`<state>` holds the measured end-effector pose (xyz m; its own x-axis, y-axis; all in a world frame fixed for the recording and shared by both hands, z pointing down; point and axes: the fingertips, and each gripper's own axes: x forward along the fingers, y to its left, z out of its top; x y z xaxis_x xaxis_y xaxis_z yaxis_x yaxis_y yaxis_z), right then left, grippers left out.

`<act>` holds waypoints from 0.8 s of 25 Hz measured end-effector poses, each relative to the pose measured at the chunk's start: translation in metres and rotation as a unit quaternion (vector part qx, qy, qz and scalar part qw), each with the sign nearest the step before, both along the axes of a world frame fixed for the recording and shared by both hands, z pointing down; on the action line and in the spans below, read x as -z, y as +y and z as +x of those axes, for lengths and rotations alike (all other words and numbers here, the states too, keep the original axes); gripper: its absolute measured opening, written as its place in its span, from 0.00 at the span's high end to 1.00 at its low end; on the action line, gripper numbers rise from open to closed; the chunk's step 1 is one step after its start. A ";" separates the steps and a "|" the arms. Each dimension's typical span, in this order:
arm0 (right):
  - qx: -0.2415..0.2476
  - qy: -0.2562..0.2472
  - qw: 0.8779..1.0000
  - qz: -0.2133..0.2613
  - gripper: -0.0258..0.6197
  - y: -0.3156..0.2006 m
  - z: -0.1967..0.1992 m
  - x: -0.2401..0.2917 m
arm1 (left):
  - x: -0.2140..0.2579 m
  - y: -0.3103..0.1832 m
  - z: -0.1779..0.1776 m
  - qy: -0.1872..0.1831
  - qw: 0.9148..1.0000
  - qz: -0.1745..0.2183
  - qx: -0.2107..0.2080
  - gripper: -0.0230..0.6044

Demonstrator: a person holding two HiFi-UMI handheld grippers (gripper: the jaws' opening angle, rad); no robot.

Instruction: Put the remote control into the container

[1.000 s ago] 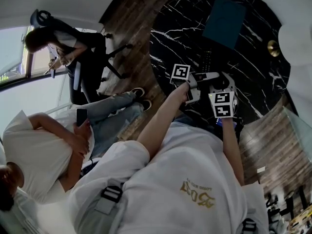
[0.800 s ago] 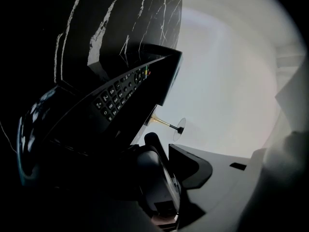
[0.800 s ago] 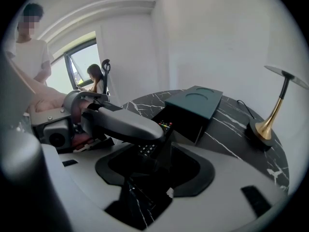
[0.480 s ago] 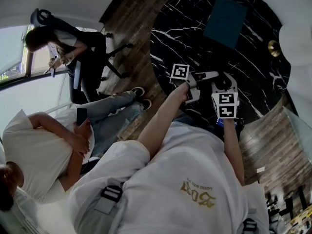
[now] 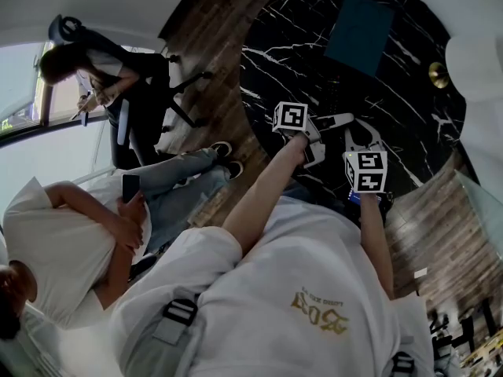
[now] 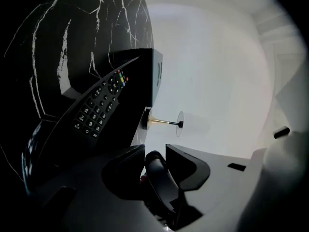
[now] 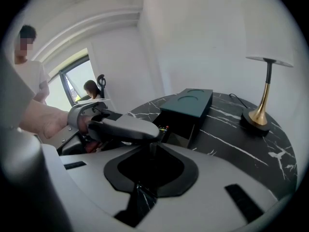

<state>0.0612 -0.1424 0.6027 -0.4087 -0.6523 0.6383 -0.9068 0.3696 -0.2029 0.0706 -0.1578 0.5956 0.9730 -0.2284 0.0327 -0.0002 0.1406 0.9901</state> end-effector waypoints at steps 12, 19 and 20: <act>-0.007 0.004 0.998 0.070 0.92 0.002 0.012 0.029 | 0.005 -0.024 -0.041 -0.112 0.983 0.123 0.073 0.95; -0.042 -0.006 0.995 0.086 0.93 0.000 0.024 0.041 | 0.008 -0.021 -0.060 -0.295 0.910 0.291 0.021 0.95; -0.048 -0.008 0.995 0.089 0.94 0.000 0.026 0.043 | 0.010 -0.021 -0.060 -0.307 0.898 0.316 0.018 0.95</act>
